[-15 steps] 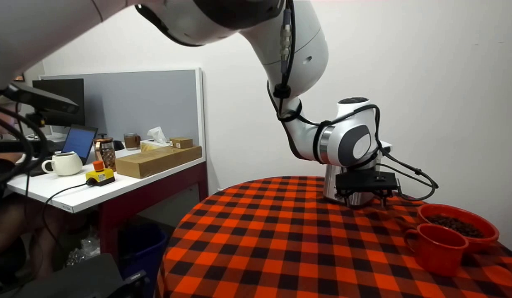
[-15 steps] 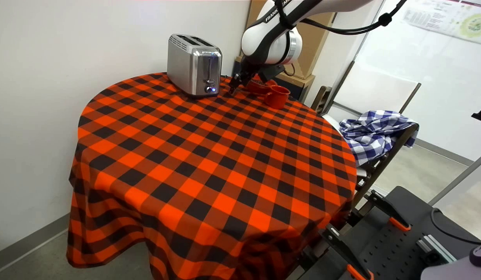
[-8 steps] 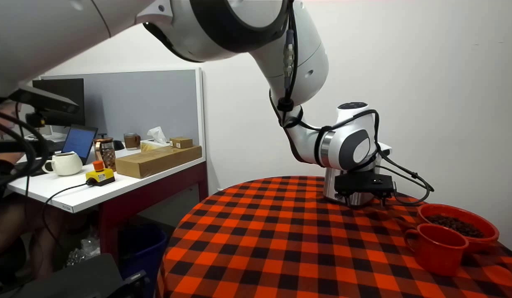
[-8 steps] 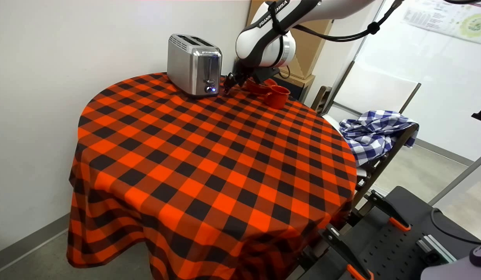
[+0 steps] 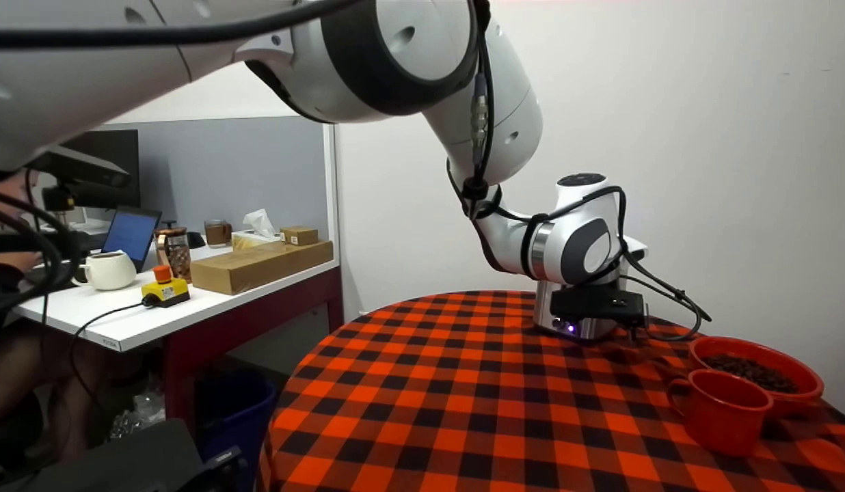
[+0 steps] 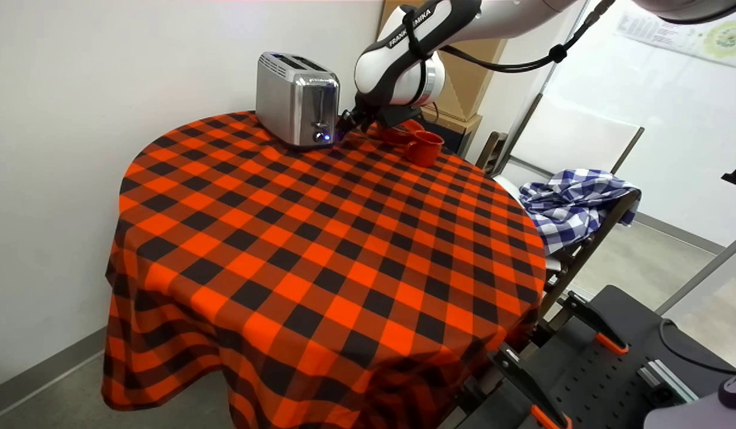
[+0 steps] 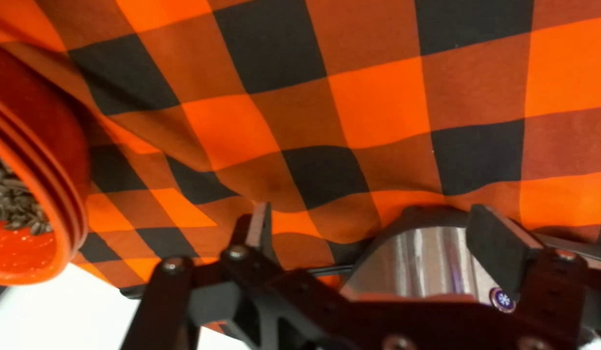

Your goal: Turn off the toaster

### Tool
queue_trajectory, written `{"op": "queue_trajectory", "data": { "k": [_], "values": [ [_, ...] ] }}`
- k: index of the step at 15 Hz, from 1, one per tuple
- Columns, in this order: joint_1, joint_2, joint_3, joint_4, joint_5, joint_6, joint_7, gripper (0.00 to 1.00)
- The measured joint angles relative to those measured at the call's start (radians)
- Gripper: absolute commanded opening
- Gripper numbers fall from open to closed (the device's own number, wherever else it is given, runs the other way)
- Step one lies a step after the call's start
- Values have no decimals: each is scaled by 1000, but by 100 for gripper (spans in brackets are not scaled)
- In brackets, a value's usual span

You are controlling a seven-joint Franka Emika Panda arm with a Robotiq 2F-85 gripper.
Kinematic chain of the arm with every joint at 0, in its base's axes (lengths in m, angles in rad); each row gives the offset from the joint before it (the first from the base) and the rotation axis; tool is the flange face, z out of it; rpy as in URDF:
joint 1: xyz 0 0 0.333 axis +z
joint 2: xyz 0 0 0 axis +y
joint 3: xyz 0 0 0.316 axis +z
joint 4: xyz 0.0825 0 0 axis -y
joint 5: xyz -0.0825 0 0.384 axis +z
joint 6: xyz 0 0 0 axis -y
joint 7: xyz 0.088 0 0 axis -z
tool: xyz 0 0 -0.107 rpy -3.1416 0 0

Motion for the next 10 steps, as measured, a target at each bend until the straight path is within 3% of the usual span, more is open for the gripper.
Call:
{"op": "queue_trajectory", "data": {
  "k": [10],
  "values": [
    [11,45,-1,60,0,0,51,100]
  ]
}}
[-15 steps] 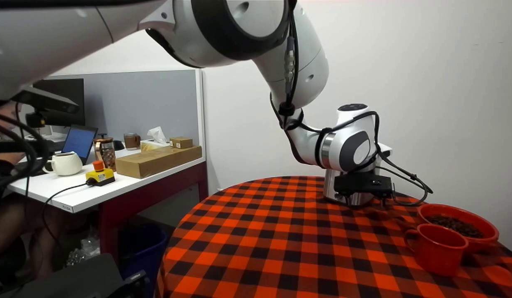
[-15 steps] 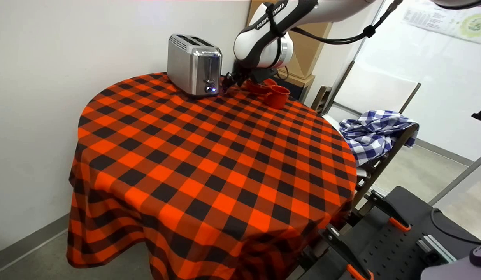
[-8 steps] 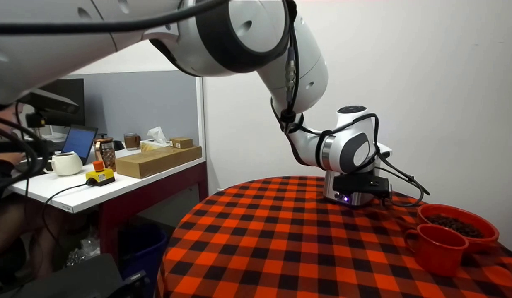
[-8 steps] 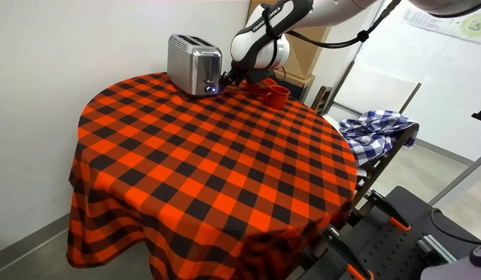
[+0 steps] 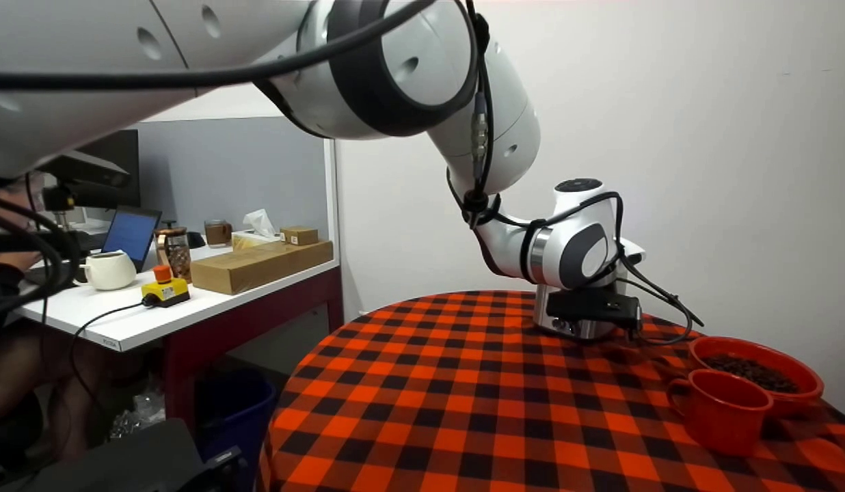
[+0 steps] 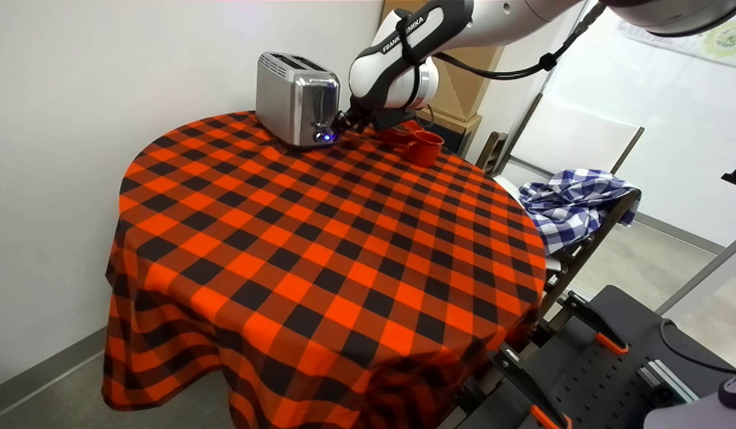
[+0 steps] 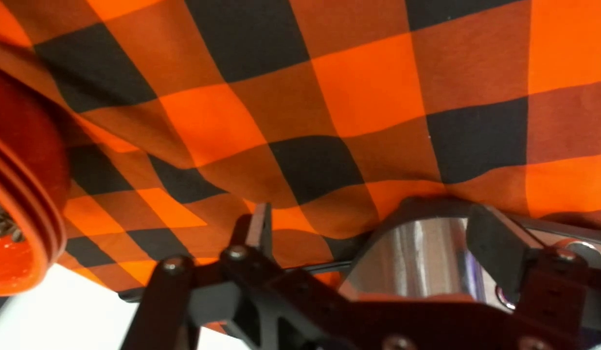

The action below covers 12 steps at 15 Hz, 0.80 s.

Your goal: Turn off the toaster

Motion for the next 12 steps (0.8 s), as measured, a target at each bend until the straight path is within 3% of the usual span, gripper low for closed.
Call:
{"op": "queue_trajectory", "data": {
  "k": [12],
  "values": [
    [-2,17,2,24,12,-5,54,100]
  ]
}}
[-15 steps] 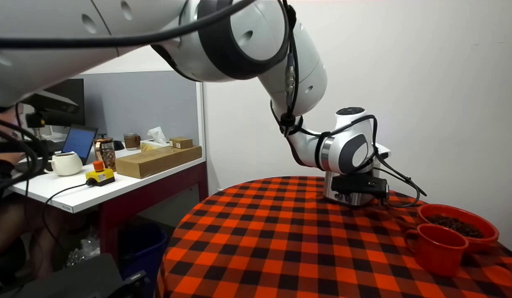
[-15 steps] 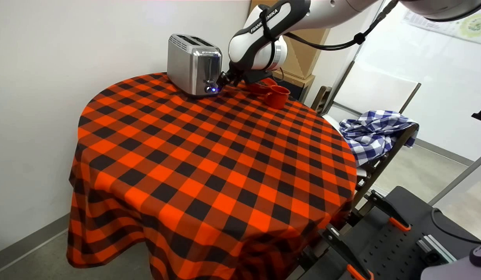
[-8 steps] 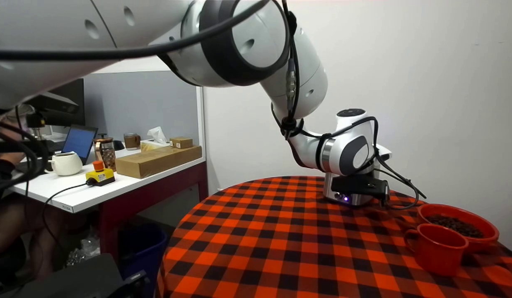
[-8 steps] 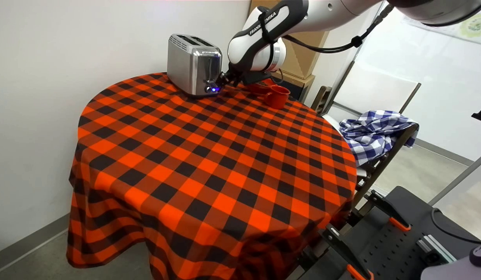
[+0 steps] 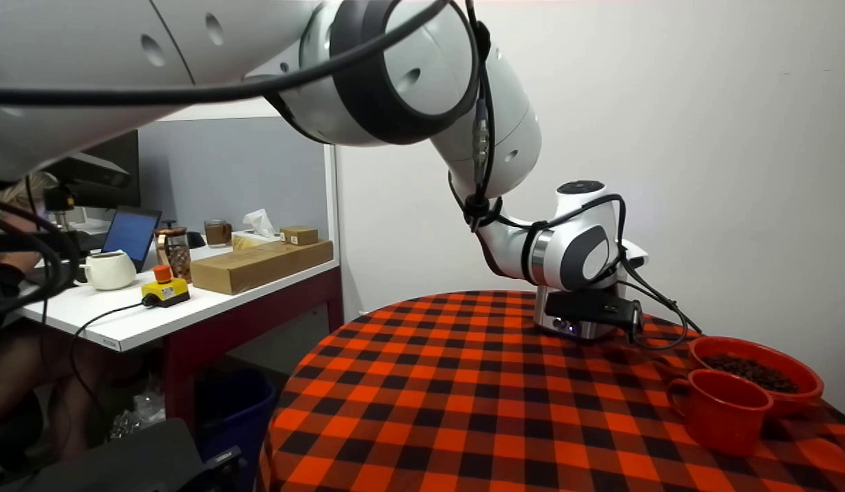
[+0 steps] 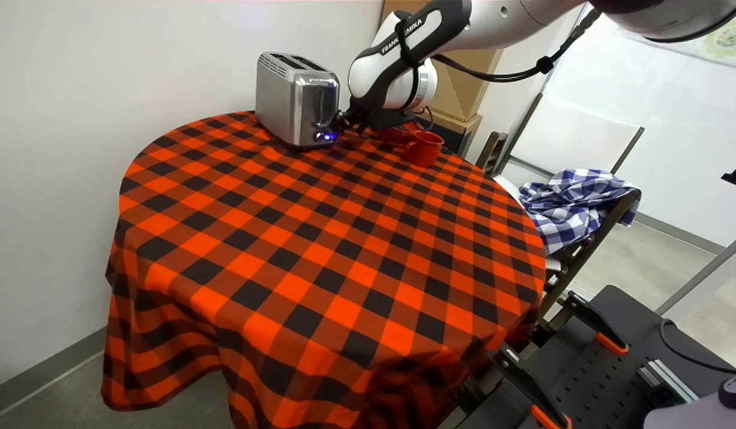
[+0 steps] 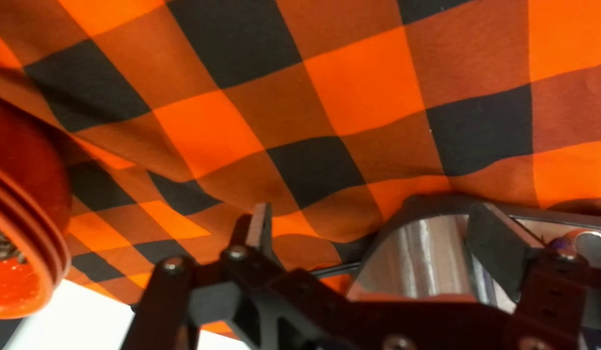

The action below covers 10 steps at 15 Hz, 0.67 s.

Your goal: Turn off the toaster

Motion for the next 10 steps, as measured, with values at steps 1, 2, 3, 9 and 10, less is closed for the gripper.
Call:
{"op": "queue_trajectory", "data": {
  "k": [1,2,3,9,10],
  "values": [
    [0,1,1,1,2,0,2,100],
    [-1,1,1,2,4,0,6,100],
    [-1,2,2,2,6,0,10,100],
    [-2,4,12,3,29,3,28,100],
    [-2,5,12,3,29,8,31,100]
  ]
}}
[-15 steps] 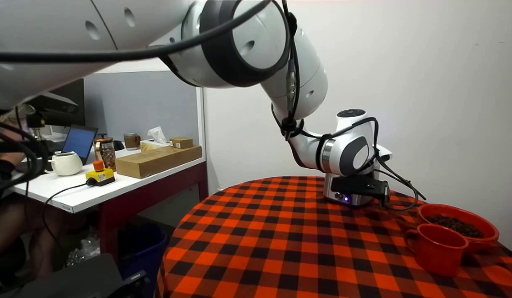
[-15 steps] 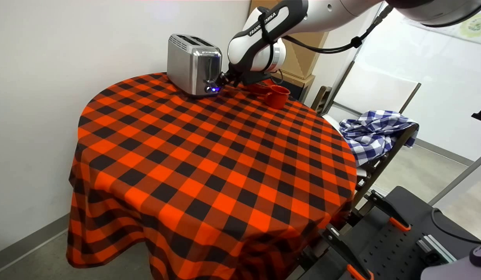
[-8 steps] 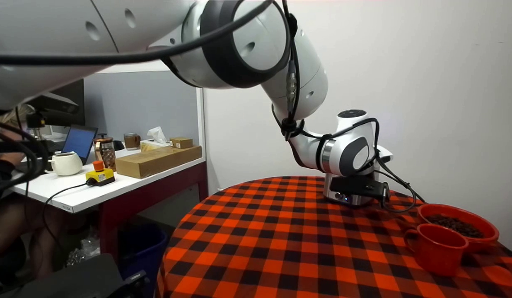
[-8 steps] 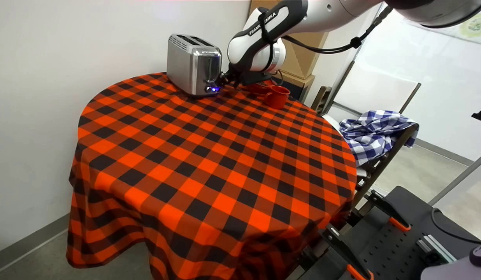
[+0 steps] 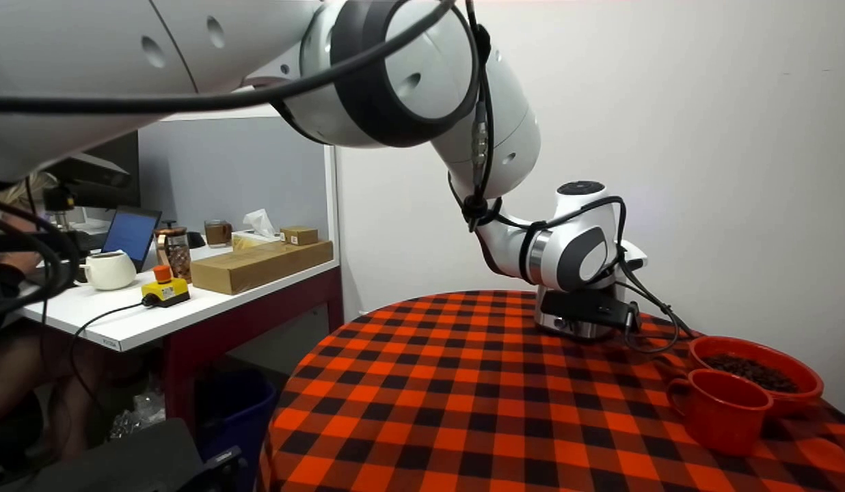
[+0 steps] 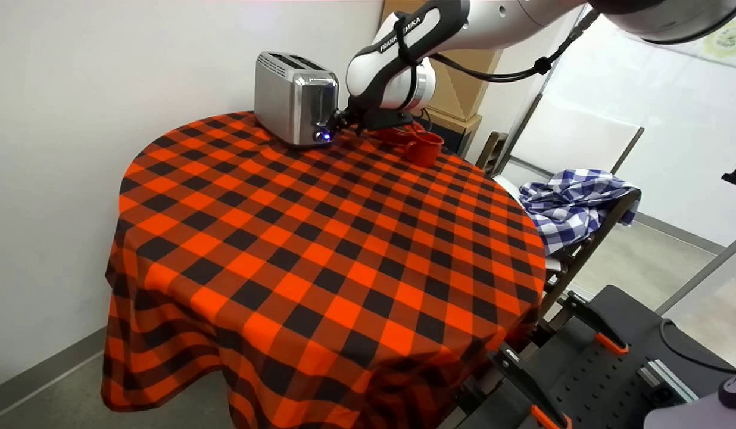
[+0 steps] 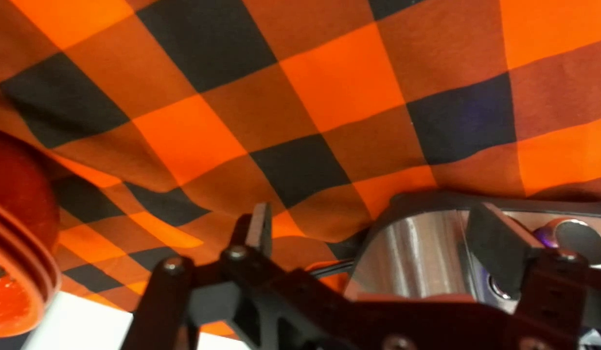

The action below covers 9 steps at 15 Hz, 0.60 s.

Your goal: Turn off the toaster

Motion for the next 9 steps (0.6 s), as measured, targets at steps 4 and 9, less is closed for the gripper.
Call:
{"op": "queue_trajectory", "data": {
  "k": [4,9],
  "values": [
    [1,8,-2,0,0,40,0,100],
    [-2,16,4,0,1,75,0,100]
  ]
}}
